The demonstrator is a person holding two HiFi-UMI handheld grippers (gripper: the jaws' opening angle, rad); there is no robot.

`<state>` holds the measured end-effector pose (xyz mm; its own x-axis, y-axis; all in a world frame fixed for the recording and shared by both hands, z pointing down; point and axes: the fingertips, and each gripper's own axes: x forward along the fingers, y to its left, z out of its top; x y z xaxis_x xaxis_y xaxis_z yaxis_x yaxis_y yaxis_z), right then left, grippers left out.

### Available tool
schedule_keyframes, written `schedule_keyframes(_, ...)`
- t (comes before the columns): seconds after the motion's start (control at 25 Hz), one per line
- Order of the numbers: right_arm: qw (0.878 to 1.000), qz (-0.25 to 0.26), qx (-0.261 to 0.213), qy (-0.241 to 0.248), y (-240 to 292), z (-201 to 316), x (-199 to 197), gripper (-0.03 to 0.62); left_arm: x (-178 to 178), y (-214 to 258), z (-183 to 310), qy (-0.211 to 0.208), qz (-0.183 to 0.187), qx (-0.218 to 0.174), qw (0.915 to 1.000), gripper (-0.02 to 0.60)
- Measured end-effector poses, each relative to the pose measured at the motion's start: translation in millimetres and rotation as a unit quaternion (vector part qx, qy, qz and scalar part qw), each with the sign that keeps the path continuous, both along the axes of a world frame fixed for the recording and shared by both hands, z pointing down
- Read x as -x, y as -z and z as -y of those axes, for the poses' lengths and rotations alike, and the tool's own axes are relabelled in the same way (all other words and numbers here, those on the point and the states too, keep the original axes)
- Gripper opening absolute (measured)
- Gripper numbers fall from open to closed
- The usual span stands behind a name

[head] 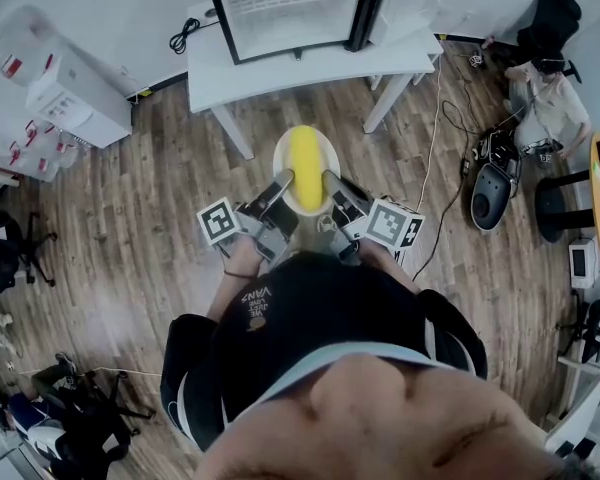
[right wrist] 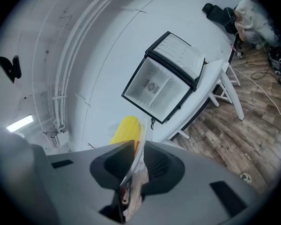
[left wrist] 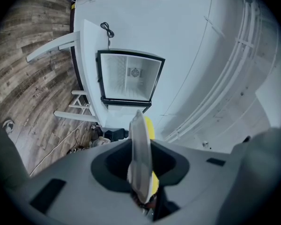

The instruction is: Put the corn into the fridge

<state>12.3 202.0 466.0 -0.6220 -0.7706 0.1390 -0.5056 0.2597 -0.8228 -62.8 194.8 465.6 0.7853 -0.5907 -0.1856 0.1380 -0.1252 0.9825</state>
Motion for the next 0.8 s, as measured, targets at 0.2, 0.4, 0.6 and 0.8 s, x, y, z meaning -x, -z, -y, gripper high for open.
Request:
schedule_keyframes(0.2, 1.0, -0.005, 0.004, 0.004, 1, 19, -5, 0.055, -4, 2, 18, 0.004, -0.003, 0.004, 1.0, 0.1)
schedule_keyframes(0.4, 1.0, -0.001, 0.004, 0.008, 2, 40, -10, 0.055, -10, 3, 39, 0.008, 0.0, 0.002, 1.0, 0.1)
schedule_keyframes(0.6, 1.0, -0.001, -0.001, 0.011, 4, 55, -17, 0.055, -15, 6, 54, 0.013, 0.005, -0.002, 0.9999, 0.1)
schedule_keyframes(0.8, 1.0, -0.002, -0.009, 0.016, 5, 64, -23, 0.055, -21, 7, 62, 0.019, 0.008, -0.01, 0.9997, 0.1)
